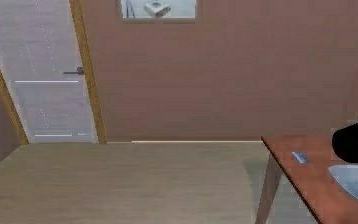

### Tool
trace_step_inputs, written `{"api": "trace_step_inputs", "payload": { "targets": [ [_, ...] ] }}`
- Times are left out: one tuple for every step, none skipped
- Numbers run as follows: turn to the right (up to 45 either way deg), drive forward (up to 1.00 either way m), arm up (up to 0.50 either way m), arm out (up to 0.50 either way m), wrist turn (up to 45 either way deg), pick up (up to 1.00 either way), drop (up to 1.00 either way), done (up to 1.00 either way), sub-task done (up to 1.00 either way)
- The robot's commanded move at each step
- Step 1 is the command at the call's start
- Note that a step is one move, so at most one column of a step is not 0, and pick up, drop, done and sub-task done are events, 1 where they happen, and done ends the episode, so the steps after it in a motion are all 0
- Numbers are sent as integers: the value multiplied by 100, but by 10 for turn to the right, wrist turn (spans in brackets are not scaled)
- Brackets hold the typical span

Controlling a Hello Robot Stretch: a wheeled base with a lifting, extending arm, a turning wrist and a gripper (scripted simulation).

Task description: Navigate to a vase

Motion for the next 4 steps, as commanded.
{"api": "trace_step_inputs", "payload": {
  "targets": [
    [60,0,0,0,0,0,0,0,0],
    [0,35,0,0,0,0,0,0,0],
    [450,0,0,0,0,0,0,0,0],
    [0,0,0,0,0,0,0,100,0]
  ]
}}
